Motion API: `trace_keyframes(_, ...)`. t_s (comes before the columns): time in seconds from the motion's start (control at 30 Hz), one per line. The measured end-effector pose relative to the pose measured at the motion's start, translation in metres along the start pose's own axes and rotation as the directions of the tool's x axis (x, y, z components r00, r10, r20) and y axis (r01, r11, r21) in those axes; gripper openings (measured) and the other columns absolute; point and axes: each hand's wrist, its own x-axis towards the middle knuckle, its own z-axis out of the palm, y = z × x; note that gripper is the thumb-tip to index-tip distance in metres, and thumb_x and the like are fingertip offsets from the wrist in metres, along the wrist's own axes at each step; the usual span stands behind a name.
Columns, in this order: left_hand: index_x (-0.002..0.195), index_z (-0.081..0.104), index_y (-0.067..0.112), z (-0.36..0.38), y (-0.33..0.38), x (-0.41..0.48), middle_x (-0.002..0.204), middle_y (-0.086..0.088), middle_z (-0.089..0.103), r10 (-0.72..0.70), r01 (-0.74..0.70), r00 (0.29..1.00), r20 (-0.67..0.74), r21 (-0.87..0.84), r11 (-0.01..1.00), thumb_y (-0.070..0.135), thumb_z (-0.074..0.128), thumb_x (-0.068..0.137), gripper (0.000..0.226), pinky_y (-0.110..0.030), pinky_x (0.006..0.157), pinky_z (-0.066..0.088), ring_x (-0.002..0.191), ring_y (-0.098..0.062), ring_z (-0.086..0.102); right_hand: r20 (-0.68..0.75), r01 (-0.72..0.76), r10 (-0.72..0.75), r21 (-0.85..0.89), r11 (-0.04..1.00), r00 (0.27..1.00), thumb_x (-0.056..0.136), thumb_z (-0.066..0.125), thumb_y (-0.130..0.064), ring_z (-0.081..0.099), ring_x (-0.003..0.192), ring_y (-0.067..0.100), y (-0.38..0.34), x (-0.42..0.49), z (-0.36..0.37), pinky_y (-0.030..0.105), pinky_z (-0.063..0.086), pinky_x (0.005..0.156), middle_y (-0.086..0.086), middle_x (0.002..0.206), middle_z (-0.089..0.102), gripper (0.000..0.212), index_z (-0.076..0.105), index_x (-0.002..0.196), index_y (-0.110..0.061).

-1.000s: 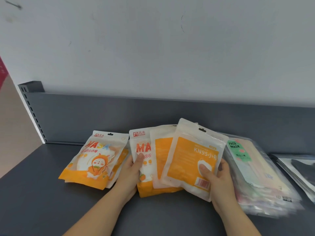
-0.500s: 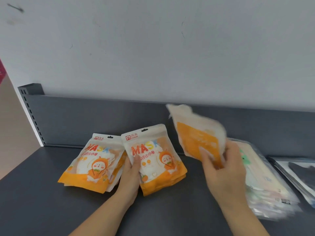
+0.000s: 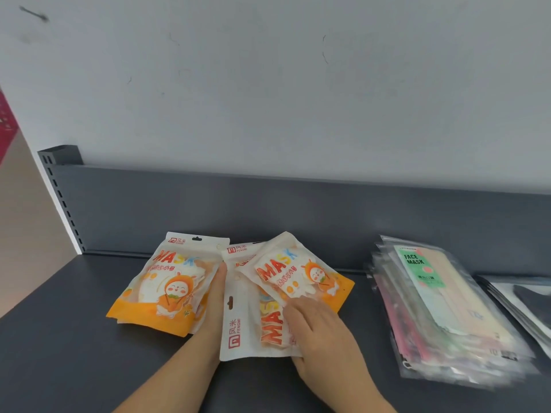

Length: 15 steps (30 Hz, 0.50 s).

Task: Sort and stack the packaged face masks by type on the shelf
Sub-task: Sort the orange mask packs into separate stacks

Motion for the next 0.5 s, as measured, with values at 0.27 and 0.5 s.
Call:
trace_keyframes(0.27,0.107,0.062,0.018,0.038,-0.005,-0.025,0.066,-0.003,0.075,0.039,0.022,0.969,-0.242,0.242,0.97,0.013,0.056,0.094,0.015,-0.029,0.044,0.055,0.052,-0.019,0.071,0.141,0.156,-0.15,-0.035,0.987,0.979,0.05,0.088,-0.053,0.067,0.11,0.009,0.011,0.001,-0.026,0.029,0.05,0.093,-0.015,0.116,0.07,0.07,0.051,0.106,-0.036)
trace_keyframes(0.5,0.093,0.06,0.011,0.052,0.0,-0.024,0.067,-0.011,0.072,0.006,0.026,0.986,-0.166,0.191,0.981,0.007,0.042,0.1,0.019,-0.025,0.039,0.053,0.049,-0.019,0.07,0.184,0.201,-0.202,0.021,0.979,0.962,0.055,0.084,-0.056,0.066,0.109,0.003,0.022,-0.004,-0.049,0.02,0.051,0.087,-0.02,0.116,0.069,0.072,0.054,0.118,-0.035)
